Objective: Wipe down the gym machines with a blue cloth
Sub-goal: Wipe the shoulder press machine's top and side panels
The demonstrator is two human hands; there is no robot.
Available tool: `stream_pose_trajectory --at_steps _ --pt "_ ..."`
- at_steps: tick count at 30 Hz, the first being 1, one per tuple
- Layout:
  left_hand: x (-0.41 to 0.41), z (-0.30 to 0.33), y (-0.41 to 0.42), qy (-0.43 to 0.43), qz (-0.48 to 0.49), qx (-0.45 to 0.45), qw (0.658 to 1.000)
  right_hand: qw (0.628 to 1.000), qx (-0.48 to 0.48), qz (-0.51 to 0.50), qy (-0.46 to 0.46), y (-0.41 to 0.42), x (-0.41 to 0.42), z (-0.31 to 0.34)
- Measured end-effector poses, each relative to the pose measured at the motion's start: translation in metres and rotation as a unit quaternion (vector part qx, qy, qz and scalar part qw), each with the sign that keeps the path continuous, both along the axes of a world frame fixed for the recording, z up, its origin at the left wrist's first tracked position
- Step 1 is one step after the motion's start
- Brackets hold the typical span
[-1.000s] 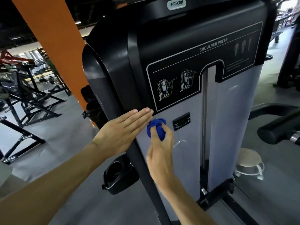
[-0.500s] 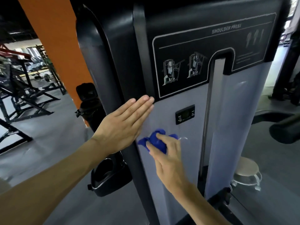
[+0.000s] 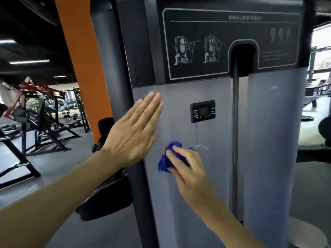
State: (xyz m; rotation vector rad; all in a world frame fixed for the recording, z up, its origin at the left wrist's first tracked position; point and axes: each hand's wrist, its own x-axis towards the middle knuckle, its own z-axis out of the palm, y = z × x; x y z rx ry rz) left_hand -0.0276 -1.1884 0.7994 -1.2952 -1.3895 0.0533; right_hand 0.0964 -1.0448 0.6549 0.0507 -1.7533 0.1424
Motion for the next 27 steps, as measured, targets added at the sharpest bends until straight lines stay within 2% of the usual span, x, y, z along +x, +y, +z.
stream_pose_trajectory --at_steps 3,6,8,10,15,21,25,27 --pt "0.005 -0.029 0.006 -0.005 0.003 0.028 1.0 1.0 -0.016 0.024 0.009 0.016 -0.001 0.02" --pt "0.01 -0.046 0.01 -0.011 0.004 0.049 0.999 0.997 -0.027 -0.004 0.073 0.027 -0.009 0.077" --pt "0.011 -0.056 0.013 -0.008 0.006 0.059 0.998 0.993 -0.018 -0.016 0.116 0.029 -0.016 0.091" --pt "0.011 -0.07 0.015 -0.003 0.011 0.068 0.998 0.991 -0.008 -0.019 0.129 0.029 -0.019 0.07" --pt "0.01 -0.109 0.02 0.01 0.03 0.095 0.995 0.992 0.047 -0.03 0.117 0.035 -0.018 -0.035" --pt "0.018 -0.122 0.035 -0.027 0.032 0.147 0.988 0.979 0.105 -0.069 0.161 0.043 -0.032 0.039" --pt "0.022 -0.128 0.049 -0.068 0.038 0.18 0.981 0.958 0.176 -0.157 0.165 0.078 -0.024 0.033" --pt "0.025 -0.131 0.055 -0.083 0.048 0.19 0.977 0.961 0.143 -0.178 0.156 0.113 -0.007 0.027"
